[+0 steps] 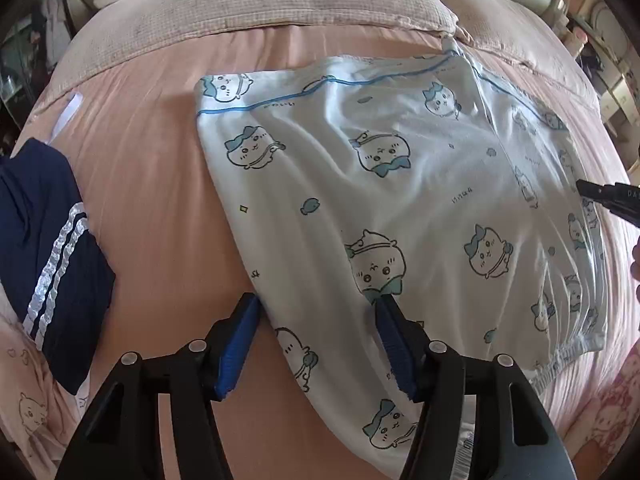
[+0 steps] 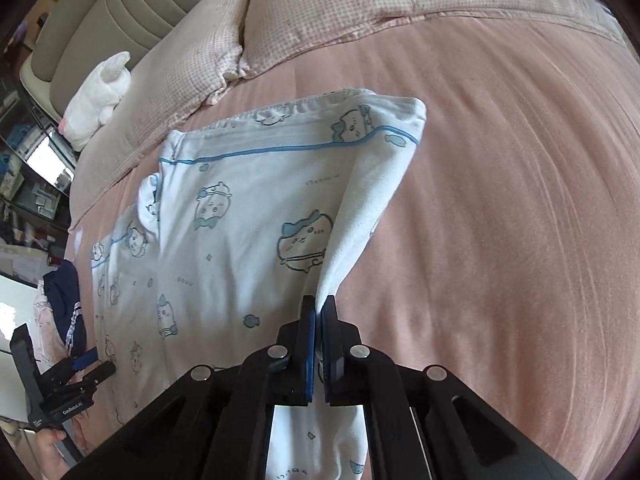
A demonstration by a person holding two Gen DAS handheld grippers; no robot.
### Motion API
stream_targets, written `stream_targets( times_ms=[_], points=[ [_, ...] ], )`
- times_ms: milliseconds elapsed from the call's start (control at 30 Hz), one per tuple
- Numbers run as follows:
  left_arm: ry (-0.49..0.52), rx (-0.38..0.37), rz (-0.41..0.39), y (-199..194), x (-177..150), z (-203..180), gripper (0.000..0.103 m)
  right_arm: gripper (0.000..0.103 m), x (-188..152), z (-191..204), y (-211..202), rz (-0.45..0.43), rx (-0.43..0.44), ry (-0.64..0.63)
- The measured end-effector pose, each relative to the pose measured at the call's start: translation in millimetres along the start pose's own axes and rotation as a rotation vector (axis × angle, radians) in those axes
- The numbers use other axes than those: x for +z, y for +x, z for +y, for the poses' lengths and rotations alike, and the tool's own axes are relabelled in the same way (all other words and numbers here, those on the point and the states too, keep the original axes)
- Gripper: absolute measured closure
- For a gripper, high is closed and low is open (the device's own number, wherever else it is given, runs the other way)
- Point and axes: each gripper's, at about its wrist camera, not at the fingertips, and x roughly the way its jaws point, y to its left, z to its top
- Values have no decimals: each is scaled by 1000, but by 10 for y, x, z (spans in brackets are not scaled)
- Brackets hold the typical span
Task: Fold clothes
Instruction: 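Grasp the pants edge with the right gripper and fold it over toward the left gripper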
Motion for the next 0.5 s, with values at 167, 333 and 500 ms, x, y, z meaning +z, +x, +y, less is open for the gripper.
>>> stream_targets(
  times_ms=[167,333,500],
  points=[
    [-112,-9,-63,-170,31,299,45,103,87,438,-92,-54,59,-68],
    [-184,-21,-76,-188,12,544,45,102,-33,1335,-93,-89,128,-218],
    [-197,-11,-4,-28,-41,577,45,101,-699,2056,134,33,172,-358]
  ],
)
